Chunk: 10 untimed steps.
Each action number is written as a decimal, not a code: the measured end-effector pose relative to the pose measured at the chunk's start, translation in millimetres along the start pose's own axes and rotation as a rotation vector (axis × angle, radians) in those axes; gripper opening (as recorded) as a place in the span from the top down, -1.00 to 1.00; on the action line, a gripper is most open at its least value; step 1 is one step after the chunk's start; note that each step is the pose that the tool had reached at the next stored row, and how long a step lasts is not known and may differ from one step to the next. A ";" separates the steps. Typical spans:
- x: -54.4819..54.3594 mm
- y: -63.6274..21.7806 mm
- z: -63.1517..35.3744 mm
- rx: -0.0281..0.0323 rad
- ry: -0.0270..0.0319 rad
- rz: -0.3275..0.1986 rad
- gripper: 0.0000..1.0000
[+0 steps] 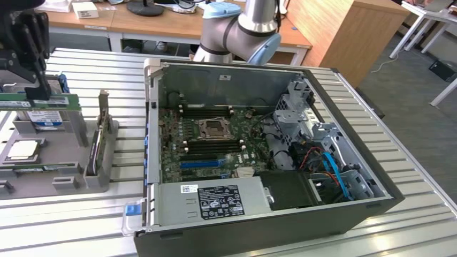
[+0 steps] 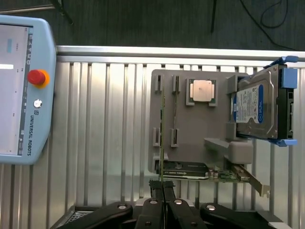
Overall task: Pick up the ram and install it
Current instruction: 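Pick up the ram and move it above insertion slot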
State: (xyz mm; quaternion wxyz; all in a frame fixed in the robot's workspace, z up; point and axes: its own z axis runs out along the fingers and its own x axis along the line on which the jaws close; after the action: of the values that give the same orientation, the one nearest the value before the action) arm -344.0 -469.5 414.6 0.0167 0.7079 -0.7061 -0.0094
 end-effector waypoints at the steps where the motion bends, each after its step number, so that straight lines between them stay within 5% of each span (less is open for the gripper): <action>1: 0.0 -2.1 -0.1 -0.0001 0.0001 0.000 0.77; 10: 0.1 -21.3 -0.8 -0.0002 0.0001 0.000 0.77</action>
State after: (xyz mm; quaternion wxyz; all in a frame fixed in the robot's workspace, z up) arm -322.7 -469.6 414.6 0.0168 0.7078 -0.7061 -0.0094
